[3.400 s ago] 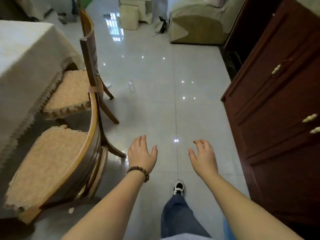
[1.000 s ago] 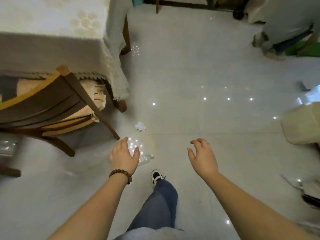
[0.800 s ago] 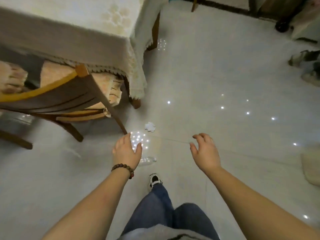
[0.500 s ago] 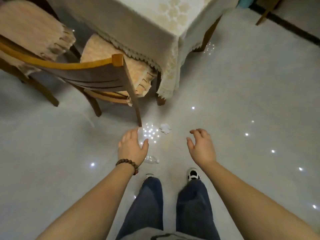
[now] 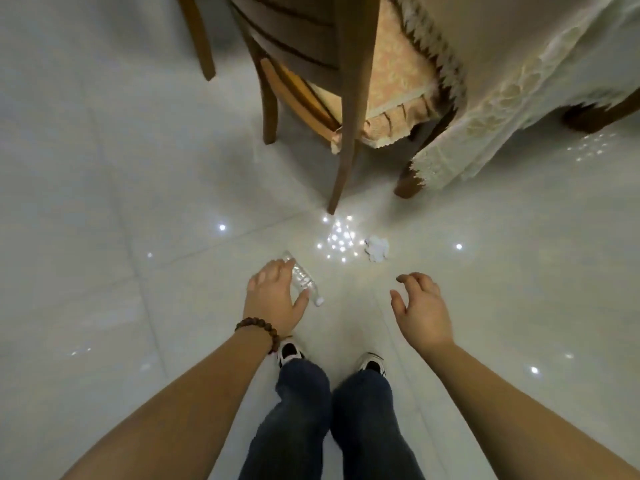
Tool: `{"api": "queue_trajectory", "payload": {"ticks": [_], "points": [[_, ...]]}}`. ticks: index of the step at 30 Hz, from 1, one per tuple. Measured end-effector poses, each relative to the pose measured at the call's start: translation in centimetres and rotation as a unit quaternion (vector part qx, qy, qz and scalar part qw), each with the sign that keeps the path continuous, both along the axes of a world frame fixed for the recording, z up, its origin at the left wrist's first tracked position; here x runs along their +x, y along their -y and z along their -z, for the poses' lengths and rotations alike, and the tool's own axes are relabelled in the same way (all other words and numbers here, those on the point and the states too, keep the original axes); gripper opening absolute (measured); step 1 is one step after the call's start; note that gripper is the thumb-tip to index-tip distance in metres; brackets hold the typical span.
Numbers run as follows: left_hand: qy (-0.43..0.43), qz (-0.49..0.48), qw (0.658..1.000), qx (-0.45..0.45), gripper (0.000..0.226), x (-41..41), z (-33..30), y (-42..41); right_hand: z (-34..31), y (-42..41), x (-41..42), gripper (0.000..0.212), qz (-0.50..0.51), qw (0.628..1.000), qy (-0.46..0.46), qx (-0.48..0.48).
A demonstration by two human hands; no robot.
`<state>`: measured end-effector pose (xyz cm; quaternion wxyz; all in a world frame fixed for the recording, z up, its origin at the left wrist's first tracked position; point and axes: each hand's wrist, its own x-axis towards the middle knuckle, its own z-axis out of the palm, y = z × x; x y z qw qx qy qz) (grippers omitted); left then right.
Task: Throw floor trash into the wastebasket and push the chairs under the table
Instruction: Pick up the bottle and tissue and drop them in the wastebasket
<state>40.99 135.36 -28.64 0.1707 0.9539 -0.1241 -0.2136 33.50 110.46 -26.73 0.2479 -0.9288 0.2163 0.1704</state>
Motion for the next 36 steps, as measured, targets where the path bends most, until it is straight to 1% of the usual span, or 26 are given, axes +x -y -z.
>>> {"api": "queue_trajectory", "payload": {"ticks": [5, 11, 16, 18, 21, 24, 25, 27, 29, 30, 31, 33, 34, 36], "points": [[-0.040, 0.062, 0.997, 0.023, 0.069, 0.2, 12.8, -1.7, 11.2, 1.1, 0.0, 0.033, 0.005, 1.000, 0.006, -0.005], [-0.091, 0.143, 0.981, 0.094, 0.097, 3.4, 29.0, -2.9, 26.7, 2.4, 2.1, 0.033, -0.005, 0.999, 0.029, -0.017], [-0.063, 0.258, 0.949, 0.170, 0.112, 5.2, 39.8, -2.8, 37.1, 5.1, 4.1, 0.033, -0.015, 0.998, 0.046, -0.039], [-0.035, 0.300, 0.935, 0.183, 0.109, 5.8, 42.7, -2.1, 39.9, 6.4, 4.6, 0.034, -0.014, 0.998, 0.043, -0.048], [-0.003, 0.354, 0.914, 0.200, 0.093, 6.0, 45.1, -1.4, 42.8, 8.1, 5.1, 0.037, -0.013, 0.998, 0.041, -0.050], [0.015, 0.367, 0.911, 0.189, 0.073, 5.7, 45.9, -1.6, 44.5, 9.2, 5.8, 0.042, -0.020, 0.998, 0.042, -0.048], [0.018, 0.351, 0.918, 0.181, 0.068, 5.5, 45.7, -1.7, 44.8, 9.4, 6.2, 0.047, -0.027, 0.998, 0.037, -0.048], [0.025, 0.275, 0.950, 0.143, 0.066, 5.1, 45.3, -1.7, 45.4, 9.6, 7.1, 0.063, -0.052, 0.997, 0.024, -0.055], [0.035, 0.137, 0.988, 0.057, 0.066, 4.9, 44.8, -1.2, 45.9, 9.6, 8.1, 0.082, -0.091, 0.994, 0.011, -0.063], [0.030, 0.063, 0.998, 0.012, 0.063, 5.0, 44.5, -0.9, 46.2, 9.4, 8.6, 0.090, -0.111, 0.992, -0.001, -0.066], [0.018, -0.002, 0.999, -0.028, 0.060, 5.2, 44.2, -0.4, 46.6, 9.3, 9.0, 0.097, -0.132, 0.989, -0.019, -0.070], [-0.006, -0.084, 0.993, -0.084, 0.053, 5.6, 43.9, 0.3, 47.4, 8.9, 9.7, 0.105, -0.164, 0.981, -0.063, -0.082], [-0.014, -0.109, 0.988, -0.105, 0.051, 5.8, 43.9, 0.6, 47.9, 8.8, 9.8, 0.104, -0.173, 0.978, -0.080, -0.089], [-0.024, -0.146, 0.980, -0.135, 0.051, 5.9, 44.1, 0.7, 48.7, 8.4, 9.9, 0.091, -0.171, 0.975, -0.089, -0.106]]}}
